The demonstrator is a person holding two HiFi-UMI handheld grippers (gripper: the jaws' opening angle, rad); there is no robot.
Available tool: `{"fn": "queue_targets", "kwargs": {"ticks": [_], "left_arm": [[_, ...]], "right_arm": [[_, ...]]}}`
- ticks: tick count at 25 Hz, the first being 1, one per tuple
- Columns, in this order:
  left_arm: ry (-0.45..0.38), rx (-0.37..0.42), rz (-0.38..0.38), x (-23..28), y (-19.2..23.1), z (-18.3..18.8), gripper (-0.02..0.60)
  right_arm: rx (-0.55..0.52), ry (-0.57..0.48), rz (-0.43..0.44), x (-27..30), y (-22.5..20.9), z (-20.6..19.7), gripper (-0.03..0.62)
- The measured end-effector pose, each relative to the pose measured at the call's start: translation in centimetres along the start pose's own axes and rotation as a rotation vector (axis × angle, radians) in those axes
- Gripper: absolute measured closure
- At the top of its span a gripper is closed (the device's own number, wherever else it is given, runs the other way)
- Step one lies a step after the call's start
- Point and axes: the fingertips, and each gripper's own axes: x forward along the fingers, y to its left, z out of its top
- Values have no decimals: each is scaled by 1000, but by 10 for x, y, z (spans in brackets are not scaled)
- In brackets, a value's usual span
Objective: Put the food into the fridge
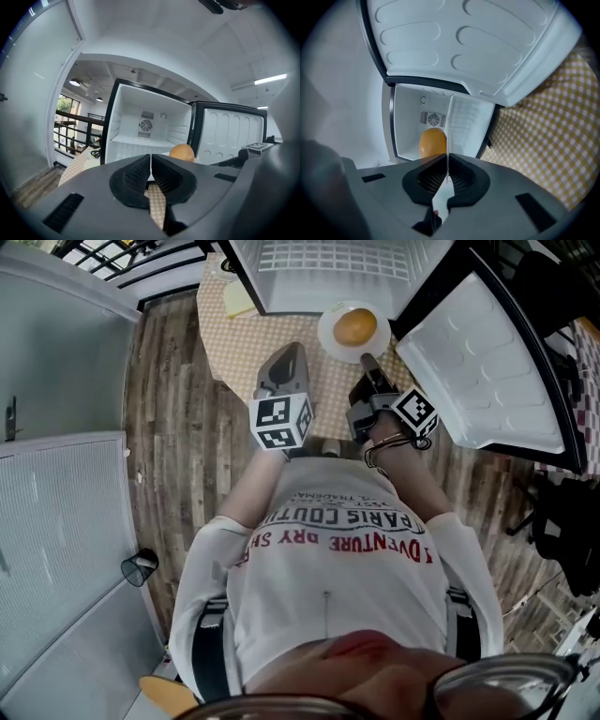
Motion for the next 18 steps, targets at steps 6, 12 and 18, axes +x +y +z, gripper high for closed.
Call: {"fn": "queue_targets", "kwargs": {"ticks": [6,12,18], "left_arm": [[9,7,-14,31,-2,8,554],[13,4,-71,60,12,21,554],[22,13,-113,84,30,29,554]], "right_arm": [[20,-27,12,20,5,27,560],[-5,-71,15,48,18,40,560],[-6,-93,24,85,31,41,560]]}}
